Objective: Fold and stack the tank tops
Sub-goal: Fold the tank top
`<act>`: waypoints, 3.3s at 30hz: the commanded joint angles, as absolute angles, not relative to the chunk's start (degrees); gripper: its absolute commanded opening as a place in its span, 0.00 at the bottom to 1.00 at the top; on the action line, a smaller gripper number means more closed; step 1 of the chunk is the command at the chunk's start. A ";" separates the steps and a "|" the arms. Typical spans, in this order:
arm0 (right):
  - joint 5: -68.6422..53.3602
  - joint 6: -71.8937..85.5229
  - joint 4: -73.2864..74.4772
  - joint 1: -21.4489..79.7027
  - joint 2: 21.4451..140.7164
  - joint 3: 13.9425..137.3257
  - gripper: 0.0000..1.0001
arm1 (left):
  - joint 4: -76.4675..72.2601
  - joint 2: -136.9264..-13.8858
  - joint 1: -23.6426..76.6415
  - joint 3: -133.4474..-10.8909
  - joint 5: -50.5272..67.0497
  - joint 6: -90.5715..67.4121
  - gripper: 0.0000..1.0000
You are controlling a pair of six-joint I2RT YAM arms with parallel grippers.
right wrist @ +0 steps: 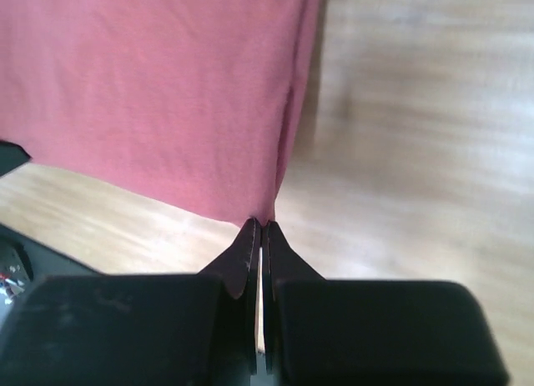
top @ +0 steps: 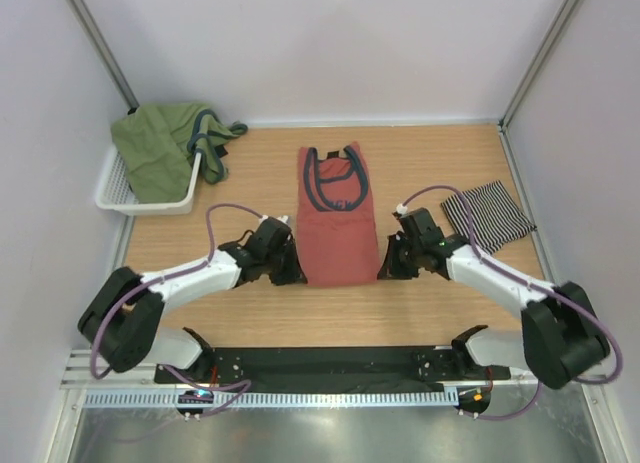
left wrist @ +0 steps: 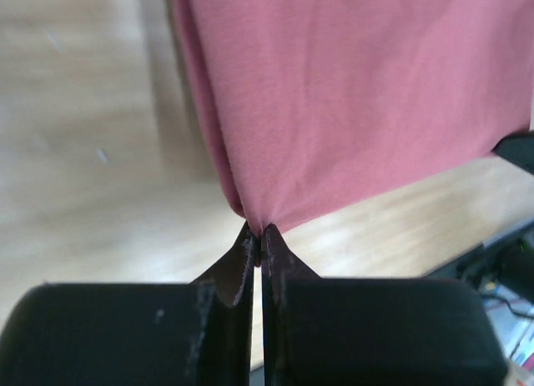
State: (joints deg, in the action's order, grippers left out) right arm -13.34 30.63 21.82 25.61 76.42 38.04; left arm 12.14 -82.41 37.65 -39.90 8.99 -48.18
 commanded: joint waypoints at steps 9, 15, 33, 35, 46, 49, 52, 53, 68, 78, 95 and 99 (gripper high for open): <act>-8.00 36.65 41.46 32.78 52.04 41.74 0.01 | 31.01 -58.64 46.49 -41.30 3.16 -55.02 0.00; -8.96 36.30 46.66 33.84 48.96 46.31 0.01 | 35.32 -56.43 47.54 -43.86 6.94 -55.54 0.00; -7.39 36.56 51.59 34.01 44.56 51.50 0.01 | 39.46 -51.94 55.28 -45.52 4.31 -62.75 0.00; -7.03 36.39 51.77 34.01 44.91 52.20 0.01 | 39.46 -51.86 55.28 -46.14 4.31 -62.75 0.00; -2.03 32.43 52.74 34.01 51.14 60.46 0.01 | 37.96 -54.84 55.02 -49.65 3.08 -63.19 0.00; -1.32 31.47 52.38 34.01 53.08 63.36 0.01 | 39.54 -56.07 53.80 -52.38 2.02 -62.14 0.00; -1.05 30.67 53.00 34.01 55.54 66.09 0.01 | 39.73 -57.30 53.09 -54.75 3.42 -61.61 0.00; -1.32 30.50 53.17 34.10 55.63 66.88 0.01 | 39.55 -57.48 53.09 -55.02 4.12 -61.79 0.00; -4.31 34.63 56.42 34.19 45.71 59.15 0.01 | 36.21 -57.04 60.64 -50.71 3.43 -66.88 0.00; 1.93 32.61 56.87 34.10 48.86 62.57 0.01 | 35.77 -57.57 61.09 -52.46 0.71 -67.24 0.00; 6.59 27.16 52.03 32.53 68.71 76.55 0.01 | 35.60 -66.53 45.71 -61.34 9.84 -60.83 0.00; 5.02 25.58 51.07 30.24 72.32 79.53 0.01 | 36.12 -68.20 41.76 -63.36 12.21 -59.07 0.00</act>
